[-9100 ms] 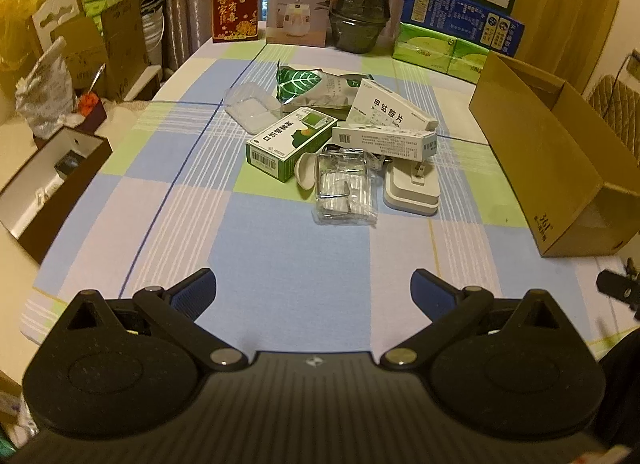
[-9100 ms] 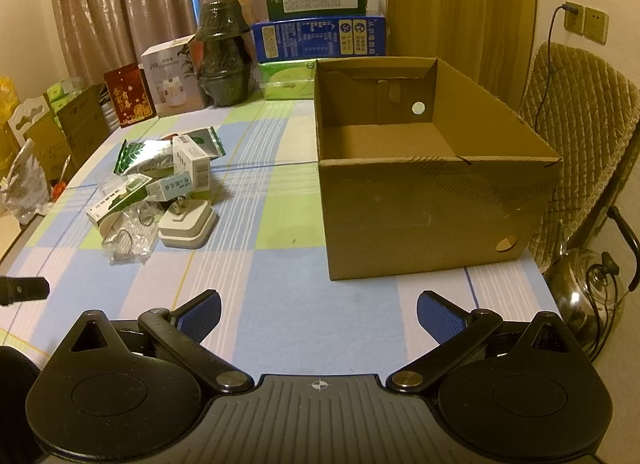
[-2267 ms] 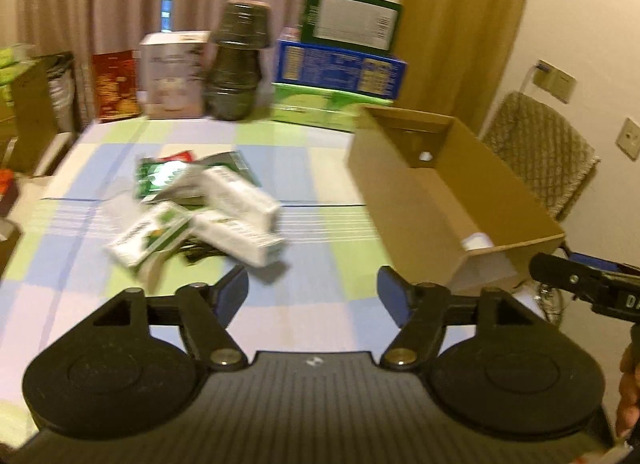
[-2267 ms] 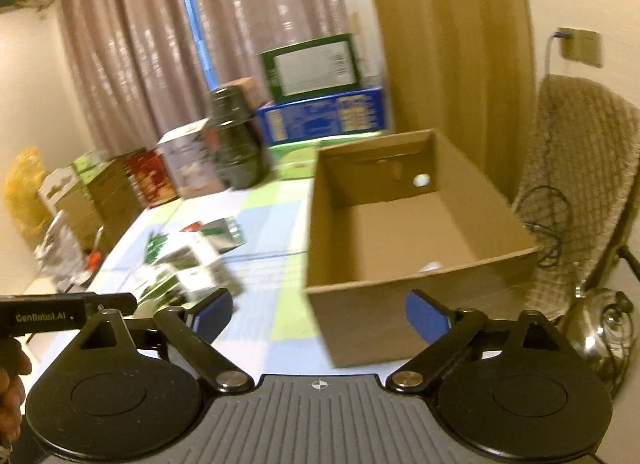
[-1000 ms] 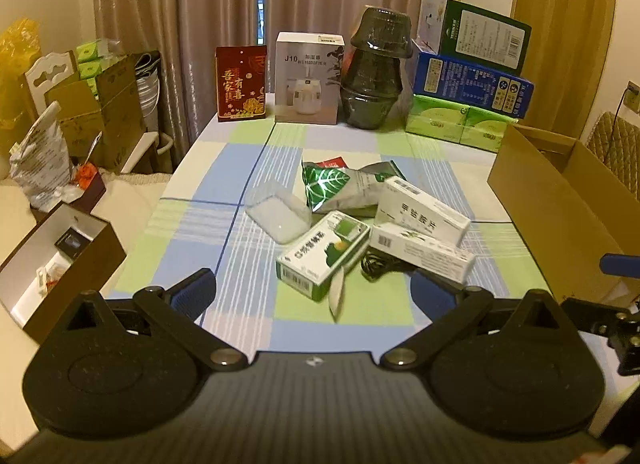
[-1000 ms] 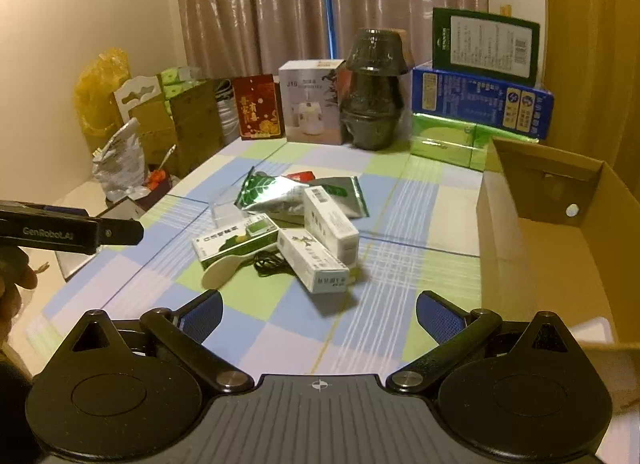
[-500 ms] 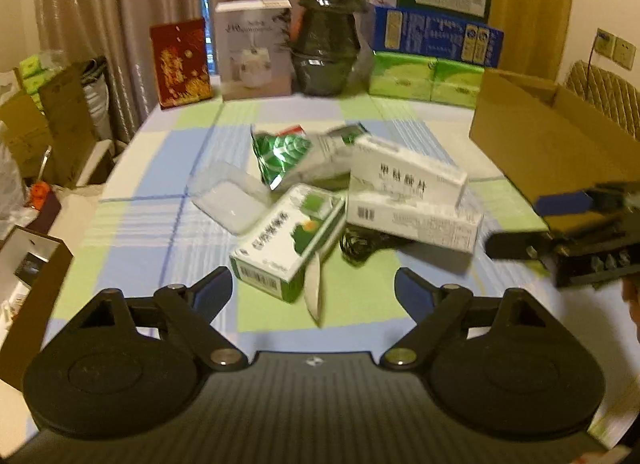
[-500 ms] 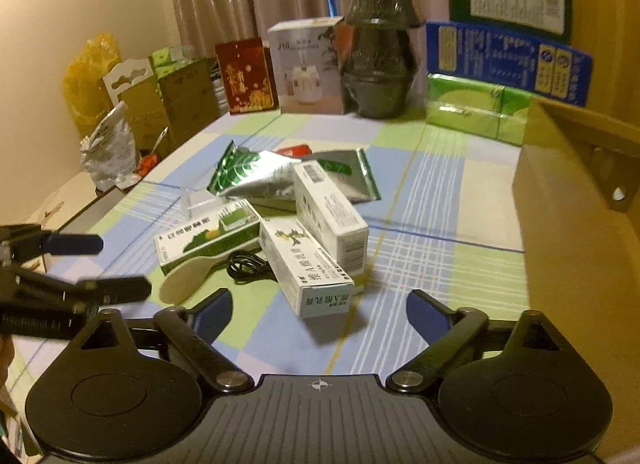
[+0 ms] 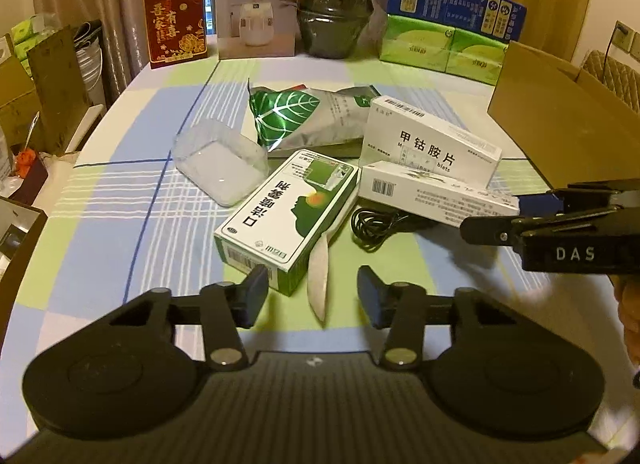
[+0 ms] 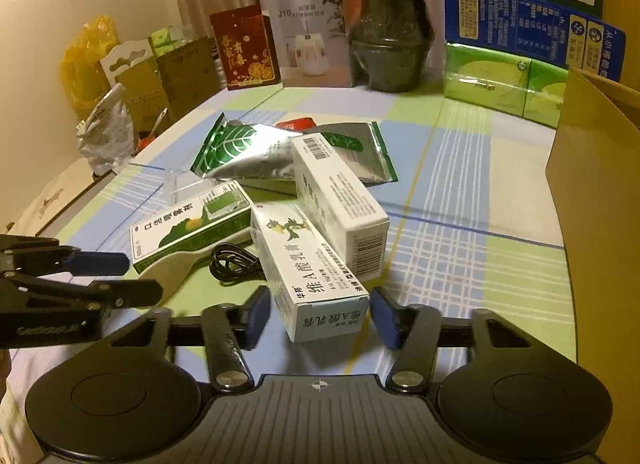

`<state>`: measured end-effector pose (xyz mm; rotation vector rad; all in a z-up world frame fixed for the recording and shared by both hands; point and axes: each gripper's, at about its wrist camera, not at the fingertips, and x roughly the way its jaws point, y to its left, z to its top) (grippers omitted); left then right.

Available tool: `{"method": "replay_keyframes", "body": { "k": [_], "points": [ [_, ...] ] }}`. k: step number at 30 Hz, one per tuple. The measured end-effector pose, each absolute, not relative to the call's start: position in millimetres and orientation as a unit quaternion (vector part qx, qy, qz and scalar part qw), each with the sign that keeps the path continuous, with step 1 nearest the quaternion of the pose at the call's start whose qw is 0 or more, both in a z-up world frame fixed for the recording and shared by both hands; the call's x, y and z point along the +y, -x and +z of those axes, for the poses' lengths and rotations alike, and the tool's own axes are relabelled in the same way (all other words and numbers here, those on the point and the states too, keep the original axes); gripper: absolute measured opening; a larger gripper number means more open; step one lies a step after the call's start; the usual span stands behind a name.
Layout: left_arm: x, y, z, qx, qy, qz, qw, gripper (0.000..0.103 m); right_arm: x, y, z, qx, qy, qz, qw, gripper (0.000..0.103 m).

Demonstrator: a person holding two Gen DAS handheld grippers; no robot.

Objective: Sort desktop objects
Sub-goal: 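Grasp the white ointment box with the right tool while the left tool grasps the white spoon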

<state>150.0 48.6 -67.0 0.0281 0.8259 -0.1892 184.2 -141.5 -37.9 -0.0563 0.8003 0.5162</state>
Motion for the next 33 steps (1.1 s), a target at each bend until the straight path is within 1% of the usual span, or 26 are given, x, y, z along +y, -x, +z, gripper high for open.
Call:
{"method": "replay_keyframes", "body": {
  "k": [1,2,3,6,7,11,17,19,22,23,24,25,26,27,28,29,30,32,33],
  "points": [
    [48,-152,-68,0.404,-0.014,-0.089,0.91,0.038,-142,-184,-38,0.386,0.028,0.248,0.888,0.045],
    [48,-154,-70,0.408,-0.015,-0.085,0.909,0.034,-142,-184,-38,0.386,0.028,0.248,0.888,0.043],
    [48,-155,-71,0.413,-0.014,-0.081,0.907,0.023,-142,-183,-37,0.386,0.028,0.247,0.889,0.042],
    [50,-153,-72,0.422,-0.007,-0.081,0.903,0.008,-144,-176,-35,0.384,0.027,0.243,0.89,0.04],
    [50,-152,-73,0.425,-0.006,-0.082,0.901,0.005,-145,-173,-34,0.383,0.027,0.242,0.891,0.039],
    [49,-143,-71,0.44,0.016,-0.09,0.893,0.005,-150,-152,-27,0.376,0.034,0.227,0.898,0.038],
    [51,-125,-69,0.472,0.117,-0.127,0.865,0.005,-162,-106,-19,0.375,0.05,0.186,0.907,0.038],
    [48,-118,-68,0.48,0.123,-0.138,0.858,0.005,-167,-92,-18,0.377,0.053,0.174,0.908,0.038],
    [41,-105,-67,0.485,0.104,-0.14,0.857,0.005,-170,-82,-17,0.379,0.051,0.172,0.908,0.037],
    [38,-100,-66,0.483,0.092,-0.139,0.86,0.007,-171,-80,-18,0.381,0.052,0.171,0.907,0.037],
    [35,-95,-64,0.477,0.074,-0.135,0.865,0.017,-172,-80,-20,0.384,0.053,0.169,0.906,0.038],
    [32,-91,-62,0.469,0.055,-0.135,0.871,0.024,-172,-80,-22,0.388,0.052,0.168,0.905,0.038],
    [28,-87,-60,0.458,0.032,-0.135,0.878,0.035,-174,-80,-23,0.391,0.05,0.169,0.903,0.038],
    [24,-84,-58,0.444,0.008,-0.135,0.886,0.038,-175,-81,-24,0.393,0.047,0.171,0.902,0.04],
    [21,-82,-56,0.436,-0.01,-0.136,0.89,0.039,-176,-81,-25,0.392,0.045,0.171,0.903,0.041],
    [19,-81,-56,0.429,-0.025,-0.138,0.892,0.041,-177,-82,-25,0.391,0.041,0.172,0.903,0.048],
    [18,-81,-55,0.423,-0.034,-0.139,0.895,0.046,-179,-82,-26,0.389,0.037,0.174,0.904,0.058],
    [18,-82,-56,0.415,-0.042,-0.142,0.898,0.049,-178,-83,-27,0.387,0.037,0.176,0.905,0.063],
    [16,-85,-58,0.414,-0.045,-0.144,0.898,0.049,-178,-84,-28,0.387,0.037,0.177,0.904,0.063]
  ]
}}
